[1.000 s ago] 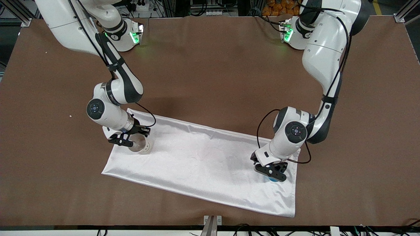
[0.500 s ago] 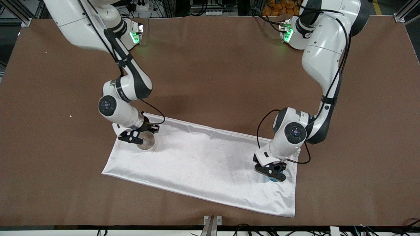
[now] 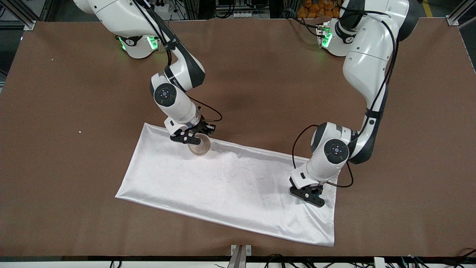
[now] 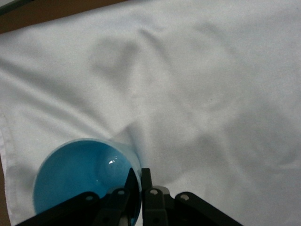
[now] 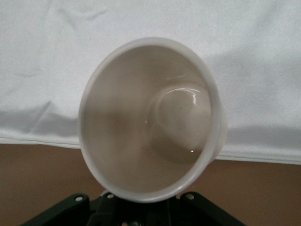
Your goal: Place blue cup into white mug on table
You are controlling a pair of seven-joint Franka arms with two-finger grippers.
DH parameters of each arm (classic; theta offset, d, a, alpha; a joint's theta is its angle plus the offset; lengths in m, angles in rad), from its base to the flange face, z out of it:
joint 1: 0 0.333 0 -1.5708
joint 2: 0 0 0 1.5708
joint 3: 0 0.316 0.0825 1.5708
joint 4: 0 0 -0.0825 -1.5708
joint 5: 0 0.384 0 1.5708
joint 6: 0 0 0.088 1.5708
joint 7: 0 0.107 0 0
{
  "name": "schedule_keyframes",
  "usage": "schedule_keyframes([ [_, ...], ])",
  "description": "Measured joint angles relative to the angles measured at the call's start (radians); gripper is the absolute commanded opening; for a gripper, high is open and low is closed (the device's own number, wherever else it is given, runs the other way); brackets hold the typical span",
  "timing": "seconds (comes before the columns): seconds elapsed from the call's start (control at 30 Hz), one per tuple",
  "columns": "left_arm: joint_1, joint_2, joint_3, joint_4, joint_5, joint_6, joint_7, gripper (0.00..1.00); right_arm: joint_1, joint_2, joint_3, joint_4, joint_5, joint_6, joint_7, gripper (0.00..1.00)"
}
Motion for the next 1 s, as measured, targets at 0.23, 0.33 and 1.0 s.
schedule_keyframes([
  [0.23, -0.001, -0.001, 0.0, 0.008, 0.0, 0.0, 0.002, 0.0, 0.024, -0.005, 0.0, 0.0, 0.0, -0.002, 0.045, 0.0],
  [0.33, -0.001, -0.003, 0.0, 0.015, 0.001, 0.0, 0.002, 0.0, 0.059, -0.007, 0.001, 0.0, 0.0, 0.001, 0.099, 0.0],
  [1.0, 0.0, -0.123, 0.003, 0.024, 0.003, -0.159, 0.002, 0.0, 0.219, 0.012, 0.003, -0.012, 0.001, 0.174, 0.408, 0.0],
])
